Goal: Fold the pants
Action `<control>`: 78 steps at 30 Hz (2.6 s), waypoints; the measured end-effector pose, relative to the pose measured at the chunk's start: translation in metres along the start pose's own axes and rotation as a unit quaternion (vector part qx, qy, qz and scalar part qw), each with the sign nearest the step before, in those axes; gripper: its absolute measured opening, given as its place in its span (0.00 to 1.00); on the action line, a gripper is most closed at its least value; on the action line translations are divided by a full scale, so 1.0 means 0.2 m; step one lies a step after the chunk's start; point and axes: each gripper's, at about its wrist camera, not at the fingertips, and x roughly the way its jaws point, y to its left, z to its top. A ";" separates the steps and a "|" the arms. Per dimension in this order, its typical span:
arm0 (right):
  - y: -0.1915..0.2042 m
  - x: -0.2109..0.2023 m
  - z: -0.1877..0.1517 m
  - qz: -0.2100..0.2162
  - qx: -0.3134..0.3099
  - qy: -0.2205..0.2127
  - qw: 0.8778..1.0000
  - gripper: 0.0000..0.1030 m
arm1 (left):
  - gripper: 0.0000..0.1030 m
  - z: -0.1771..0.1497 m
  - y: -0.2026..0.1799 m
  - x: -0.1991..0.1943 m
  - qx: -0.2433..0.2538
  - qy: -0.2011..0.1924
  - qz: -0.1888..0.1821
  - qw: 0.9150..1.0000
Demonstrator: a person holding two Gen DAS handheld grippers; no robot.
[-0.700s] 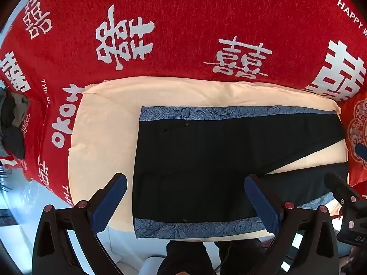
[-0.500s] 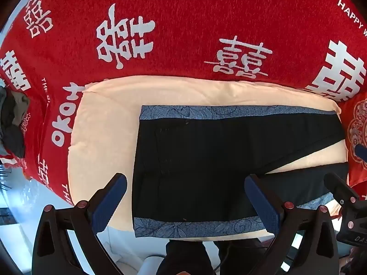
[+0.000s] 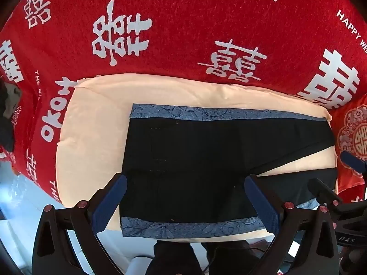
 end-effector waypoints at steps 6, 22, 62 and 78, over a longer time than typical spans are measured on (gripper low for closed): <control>-0.03 0.02 0.01 0.004 0.005 0.000 1.000 1.00 | 1.00 0.00 0.00 0.01 -0.007 -0.004 -0.017 1.000; -0.06 0.28 0.04 0.033 -0.011 0.038 0.999 1.00 | 1.00 -0.07 0.03 0.23 0.048 0.036 0.034 0.998; 0.22 1.29 0.42 0.102 -0.169 0.093 0.976 0.99 | 1.00 0.18 0.32 1.03 0.007 0.064 0.049 0.997; 0.50 1.67 0.64 0.166 -0.287 0.126 0.935 0.74 | 1.00 0.14 0.43 1.13 0.011 0.075 0.032 0.997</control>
